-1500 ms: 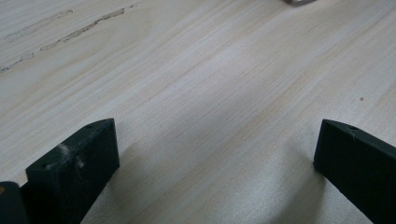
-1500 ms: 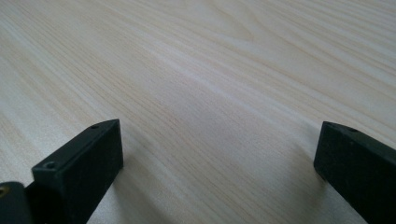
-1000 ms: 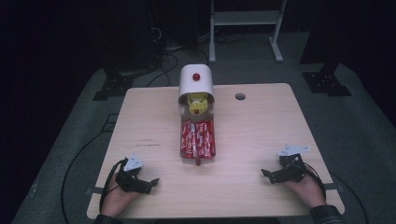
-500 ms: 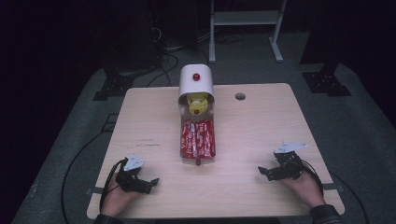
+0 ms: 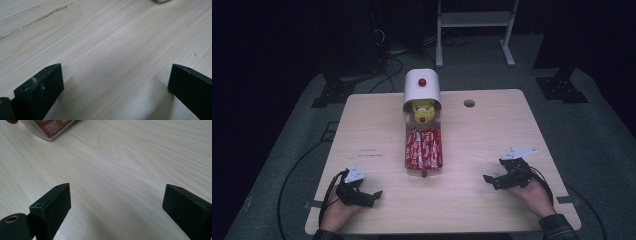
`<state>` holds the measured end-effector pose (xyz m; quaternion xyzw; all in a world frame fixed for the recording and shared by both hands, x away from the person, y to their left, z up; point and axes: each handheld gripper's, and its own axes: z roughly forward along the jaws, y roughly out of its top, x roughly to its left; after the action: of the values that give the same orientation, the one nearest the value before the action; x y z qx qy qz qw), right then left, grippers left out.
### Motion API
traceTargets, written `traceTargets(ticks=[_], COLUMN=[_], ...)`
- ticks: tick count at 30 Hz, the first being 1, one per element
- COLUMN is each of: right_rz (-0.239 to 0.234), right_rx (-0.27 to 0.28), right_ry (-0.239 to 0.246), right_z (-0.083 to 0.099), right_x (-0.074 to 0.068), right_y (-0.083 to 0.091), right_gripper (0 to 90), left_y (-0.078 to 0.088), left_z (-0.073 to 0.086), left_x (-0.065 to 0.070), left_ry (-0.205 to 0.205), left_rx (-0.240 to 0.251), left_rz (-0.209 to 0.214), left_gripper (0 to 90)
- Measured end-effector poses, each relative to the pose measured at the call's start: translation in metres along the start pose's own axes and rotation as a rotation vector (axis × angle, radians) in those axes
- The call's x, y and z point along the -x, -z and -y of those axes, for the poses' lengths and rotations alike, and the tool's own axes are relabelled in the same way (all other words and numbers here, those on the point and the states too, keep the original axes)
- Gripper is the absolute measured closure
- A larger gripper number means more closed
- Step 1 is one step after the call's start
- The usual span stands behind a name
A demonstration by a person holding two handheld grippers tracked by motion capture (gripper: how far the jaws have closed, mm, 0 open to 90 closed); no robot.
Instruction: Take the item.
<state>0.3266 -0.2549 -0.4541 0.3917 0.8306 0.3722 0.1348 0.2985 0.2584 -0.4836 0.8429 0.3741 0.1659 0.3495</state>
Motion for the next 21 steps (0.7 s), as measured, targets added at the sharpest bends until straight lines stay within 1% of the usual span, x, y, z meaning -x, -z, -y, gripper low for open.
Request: traceTargets(ticks=[7, 10, 11, 19, 21], right_rz=[-0.007, -0.024, -0.021, -0.023, -0.027], right_rx=[0.007, 0.019, 0.011, 0.030, 0.035], right_ry=[0.016, 0.008, 0.007, 0.019, 0.015], right_z=[-0.011, -0.014, -0.016, -0.028, -0.030], right_x=[-0.003, -0.004, -0.004, -0.005, -0.005], right_y=[-0.001, -0.002, -0.002, -0.001, -0.001], right_gripper=[7.2, 7.4, 7.4, 7.6, 9.5], left_y=[0.000, 0.000, 0.000, 0.000, 0.000], left_z=[0.000, 0.000, 0.000, 0.000, 0.000], left_x=[0.000, 0.000, 0.000, 0.000, 0.000], left_ry=[0.000, 0.001, 0.001, 0.001, 0.001], left_rx=[0.001, 0.001, 0.001, 0.001, 0.001], left_rz=[-0.001, -0.001, 0.000, 0.000, 0.000], left_gripper=[0.0, 0.0, 0.0, 0.0, 0.0])
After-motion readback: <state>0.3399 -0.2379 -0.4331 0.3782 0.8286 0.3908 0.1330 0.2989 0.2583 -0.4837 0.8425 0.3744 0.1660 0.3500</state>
